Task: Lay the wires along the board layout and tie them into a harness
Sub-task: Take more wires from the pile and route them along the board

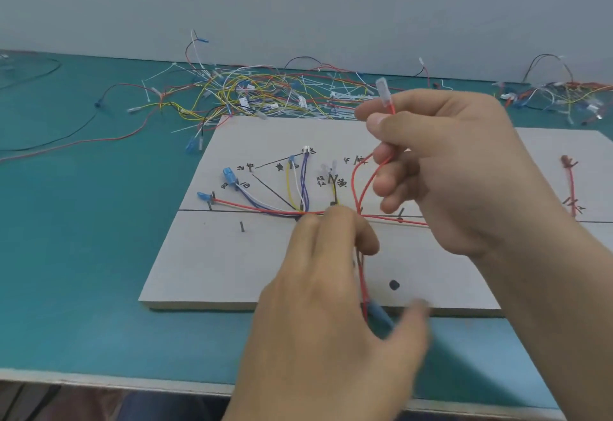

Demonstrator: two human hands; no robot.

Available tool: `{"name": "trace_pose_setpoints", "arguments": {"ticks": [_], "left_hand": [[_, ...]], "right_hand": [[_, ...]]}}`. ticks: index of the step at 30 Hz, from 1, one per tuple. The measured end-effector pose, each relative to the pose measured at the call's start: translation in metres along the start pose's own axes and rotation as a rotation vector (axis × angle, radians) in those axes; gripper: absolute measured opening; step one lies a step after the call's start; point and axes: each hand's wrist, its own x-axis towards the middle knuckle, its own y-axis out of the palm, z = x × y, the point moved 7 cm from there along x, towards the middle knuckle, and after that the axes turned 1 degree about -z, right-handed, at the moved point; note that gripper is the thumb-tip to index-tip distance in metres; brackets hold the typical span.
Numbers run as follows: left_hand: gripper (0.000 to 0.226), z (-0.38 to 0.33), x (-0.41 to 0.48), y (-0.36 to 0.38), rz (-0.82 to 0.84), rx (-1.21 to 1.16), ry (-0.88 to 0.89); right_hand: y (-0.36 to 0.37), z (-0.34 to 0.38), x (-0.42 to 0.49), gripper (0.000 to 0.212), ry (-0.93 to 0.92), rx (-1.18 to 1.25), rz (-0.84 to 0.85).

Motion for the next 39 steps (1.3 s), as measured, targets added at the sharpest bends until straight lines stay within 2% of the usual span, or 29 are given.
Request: {"name": "trace_pose_setpoints", "arguments": {"ticks": [4, 8, 10, 13, 16, 18, 22, 28, 31, 33, 36, 38, 39], "left_hand": [[0.029, 0.02, 0.006, -0.01, 0.021, -0.161, -0.055], [0.027, 0.031, 0.014, -0.016, 0.142, -0.62, -0.261], [0.025, 0.035, 0.017, -0.02, 0.201, -0.738, -0.312], [0.024, 0.043, 0.017, -0.02, 0.305, -0.773, -0.34], [0.036, 0.046, 0.012, -0.009, 0.478, -0.74, -0.328], [0.038, 0.049, 0.01, -0.002, 0.518, -0.719, -0.332], [0.021, 0.046, 0.012, 0.005, 0.535, -0.772, -0.32], [0.011, 0.048, 0.016, 0.014, 0.503, -0.993, -0.456], [0.014, 0.051, 0.017, 0.011, 0.4, -1.096, -0.487], [0.013, 0.057, 0.02, 0.003, 0.259, -1.091, -0.478], [0.007, 0.068, 0.025, -0.015, -0.032, -1.028, -0.445], [0.024, 0.077, 0.028, -0.026, -0.089, -1.014, -0.431], [0.032, 0.08, 0.03, -0.03, -0.047, -1.036, -0.427]], "right_hand": [[-0.017, 0.007, 0.002, 0.014, -0.047, -0.114, -0.052], [-0.028, 0.006, 0.004, 0.018, -0.072, -0.197, -0.064], [-0.027, 0.001, 0.004, 0.018, -0.056, -0.148, -0.049], [-0.022, -0.008, 0.002, 0.018, -0.027, -0.091, -0.034], [-0.014, -0.015, 0.0, 0.019, 0.015, -0.044, 0.017], [-0.01, -0.019, -0.002, 0.018, 0.053, -0.021, 0.061], [-0.002, -0.024, -0.006, 0.015, 0.129, -0.01, 0.161], [0.008, -0.026, -0.01, 0.015, 0.225, 0.083, 0.327], [0.006, -0.028, -0.008, 0.015, 0.237, 0.031, 0.347], [0.001, -0.03, -0.003, 0.017, 0.196, -0.122, 0.305], [-0.005, -0.029, 0.002, 0.019, 0.033, -0.481, 0.24], [-0.001, -0.025, -0.001, 0.02, -0.096, -0.632, 0.275], [0.003, -0.023, -0.005, 0.02, -0.138, -0.668, 0.319]]}}
